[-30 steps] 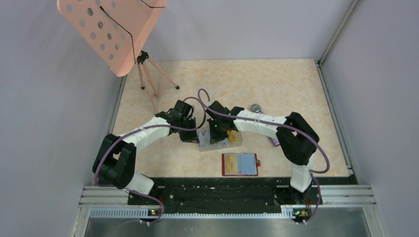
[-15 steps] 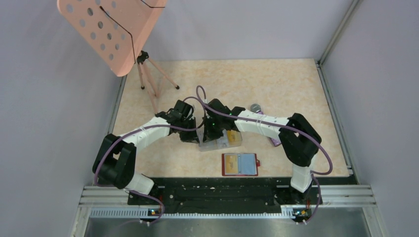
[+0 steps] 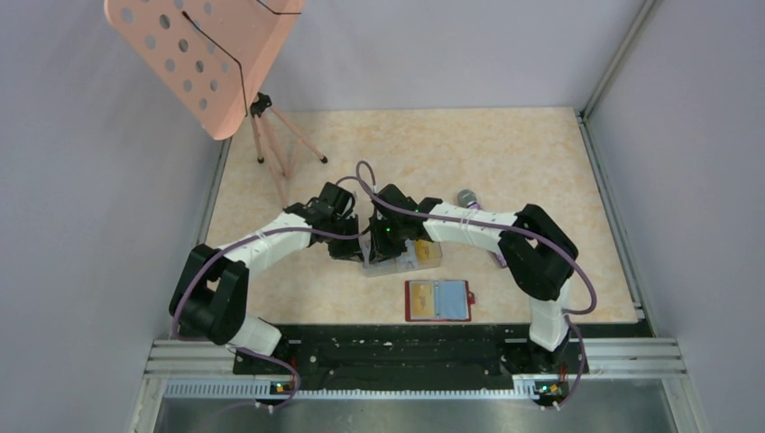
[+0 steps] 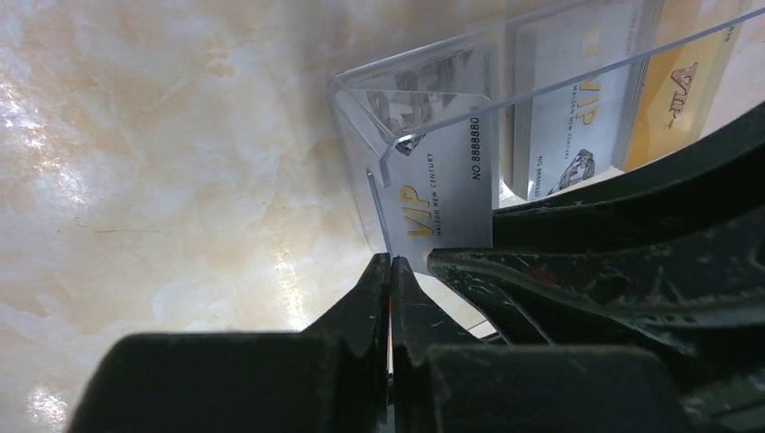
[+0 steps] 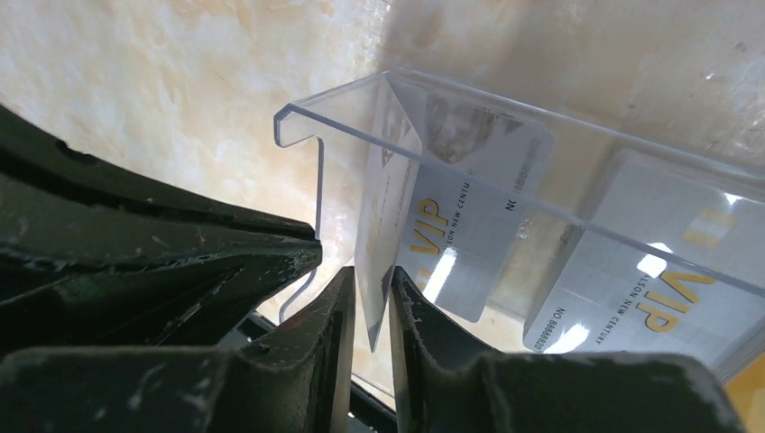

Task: Put the credit cards into the card holder
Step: Pick up the credit card from the storage box.

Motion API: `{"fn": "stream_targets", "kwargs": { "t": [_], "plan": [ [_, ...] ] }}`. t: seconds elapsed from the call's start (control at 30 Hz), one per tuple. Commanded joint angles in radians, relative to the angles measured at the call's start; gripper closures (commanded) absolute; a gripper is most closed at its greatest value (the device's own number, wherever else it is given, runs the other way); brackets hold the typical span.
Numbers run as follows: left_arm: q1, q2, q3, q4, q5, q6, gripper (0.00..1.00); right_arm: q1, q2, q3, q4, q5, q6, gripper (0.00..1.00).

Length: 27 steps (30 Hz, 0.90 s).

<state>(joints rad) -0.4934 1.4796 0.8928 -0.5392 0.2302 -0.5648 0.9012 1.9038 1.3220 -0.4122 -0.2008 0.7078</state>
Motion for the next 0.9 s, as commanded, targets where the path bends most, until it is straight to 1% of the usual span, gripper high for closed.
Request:
{"fn": "stream_targets", "kwargs": {
  "t": [0.0,0.03,0.13,0.23,0.3,0.37,0.47,0.53,0.6,0.7,0.77,0.87],
  "plan": [
    [-0.011,-0.027,0.041,-0.052,-0.029,0.037,0.99,0.011,0.013,0.011,0.046,-0.029,-0.005,0.9],
    [-0.011,-0.034,0.053,-0.062,-0.033,0.04,0.99,0.011,0.014,0.016,0.047,-0.033,-0.004,1.0],
    [-0.01,-0.066,0.09,-0.094,-0.044,0.047,0.98,0.011,0.007,0.022,0.049,-0.03,-0.002,1.0],
    [-0.01,-0.124,0.124,-0.12,-0.057,0.049,0.92,0.01,-0.034,0.022,0.042,-0.011,-0.006,1.0],
    [-0.01,-0.181,0.134,-0.129,-0.065,0.044,0.85,0.011,-0.078,0.02,0.035,0.008,-0.007,1.0],
    [-0.01,-0.247,0.138,-0.128,-0.063,0.038,0.75,0.011,-0.139,0.011,0.036,0.022,-0.012,1.0],
    [-0.011,-0.357,0.121,-0.109,-0.04,0.033,0.63,0.01,-0.243,-0.027,0.051,0.025,-0.015,1.0],
    [-0.01,-0.426,0.087,-0.067,-0.01,0.009,0.57,0.007,-0.312,-0.067,0.07,0.006,-0.011,1.0],
    [-0.01,-0.505,0.029,0.003,0.033,-0.027,0.46,0.002,-0.379,-0.116,0.095,-0.029,-0.002,1.0],
    [-0.007,-0.607,-0.062,0.133,0.136,-0.086,0.33,-0.01,-0.486,-0.203,0.134,-0.092,0.026,1.0],
    [-0.007,-0.654,-0.115,0.212,0.207,-0.131,0.3,-0.02,-0.559,-0.266,0.165,-0.141,0.054,1.0],
    [-0.007,-0.7,-0.186,0.328,0.293,-0.203,0.3,-0.029,-0.68,-0.35,0.221,-0.194,0.111,1.0]
  ]
}}
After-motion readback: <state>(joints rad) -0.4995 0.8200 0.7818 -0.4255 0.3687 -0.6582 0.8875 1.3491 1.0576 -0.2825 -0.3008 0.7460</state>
